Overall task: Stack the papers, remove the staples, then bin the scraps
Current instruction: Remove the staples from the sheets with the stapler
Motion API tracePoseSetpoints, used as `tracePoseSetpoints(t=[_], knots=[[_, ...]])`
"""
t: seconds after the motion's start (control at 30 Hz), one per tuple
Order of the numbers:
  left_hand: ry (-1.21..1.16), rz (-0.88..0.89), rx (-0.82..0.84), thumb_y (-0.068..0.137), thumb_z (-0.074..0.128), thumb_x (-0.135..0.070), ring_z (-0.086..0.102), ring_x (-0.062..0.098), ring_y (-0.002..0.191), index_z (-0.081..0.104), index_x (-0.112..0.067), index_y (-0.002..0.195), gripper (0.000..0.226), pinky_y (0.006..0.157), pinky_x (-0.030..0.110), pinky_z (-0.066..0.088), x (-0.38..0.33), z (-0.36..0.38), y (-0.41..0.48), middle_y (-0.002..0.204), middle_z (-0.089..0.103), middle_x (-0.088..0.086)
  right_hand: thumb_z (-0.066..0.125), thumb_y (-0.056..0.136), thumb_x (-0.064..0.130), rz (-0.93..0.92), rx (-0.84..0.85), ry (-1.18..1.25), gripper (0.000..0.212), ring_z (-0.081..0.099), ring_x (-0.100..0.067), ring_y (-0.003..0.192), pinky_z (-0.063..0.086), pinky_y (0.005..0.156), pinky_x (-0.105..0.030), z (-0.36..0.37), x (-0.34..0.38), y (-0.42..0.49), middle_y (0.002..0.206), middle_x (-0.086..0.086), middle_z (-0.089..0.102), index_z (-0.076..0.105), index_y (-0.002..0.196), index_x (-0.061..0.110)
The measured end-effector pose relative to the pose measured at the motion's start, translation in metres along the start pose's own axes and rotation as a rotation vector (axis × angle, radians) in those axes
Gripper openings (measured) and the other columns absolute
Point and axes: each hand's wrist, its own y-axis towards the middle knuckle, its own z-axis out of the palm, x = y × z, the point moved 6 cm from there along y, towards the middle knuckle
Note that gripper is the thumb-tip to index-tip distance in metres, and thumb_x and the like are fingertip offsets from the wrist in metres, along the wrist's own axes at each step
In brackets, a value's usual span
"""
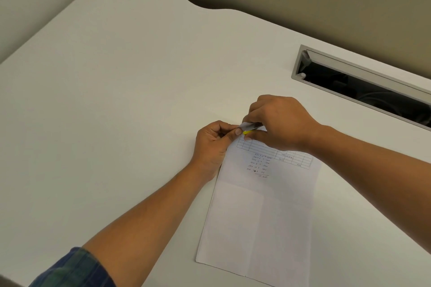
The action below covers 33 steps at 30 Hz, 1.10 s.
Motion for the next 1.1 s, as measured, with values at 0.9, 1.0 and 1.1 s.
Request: tracePoseSetpoints(t=[0.9,1.0,1.1], knots=[[0.007,-0.06,-0.058,0.072,0.077,-0.02,0.064,0.027,0.082,0.073,-0.019,0.07,0.005,0.087,0.051,0.054,-0.001,-0.004,-0.009,0.078,0.071,0.006,0.079,0.069,-0.001,0.684,-0.228,0.716,0.038,0.071,-0.014,0.09,0.053,0.07,-0.012,0.025,-0.153,-0.093,0.103,-0.002,0.07,0.067,0.095,0.024],[0.019,-0.06,-0.051,0.071,0.076,-0.019,0.066,0.026,0.081,0.072,-0.018,0.07,0.005,0.086,0.049,0.054,0.0,-0.002,-0.006,0.078,0.073,0.005,0.081,0.066,0.003,0.687,-0.239,0.628,0.044,0.067,-0.004,0.093,0.054,0.086,-0.021,0.036,-0.163,-0.103,0.104,0.004,0.07,0.067,0.101,0.026],[0.03,-0.069,-0.05,0.071,0.078,-0.02,0.066,0.029,0.083,0.072,-0.016,0.071,0.007,0.088,0.051,0.054,0.002,0.0,-0.004,0.08,0.073,0.009,0.083,0.067,0.011,0.707,-0.229,0.509,0.049,0.06,0.003,0.09,0.051,0.089,-0.023,0.044,-0.171,-0.109,0.105,0.012,0.066,0.068,0.11,0.027]])
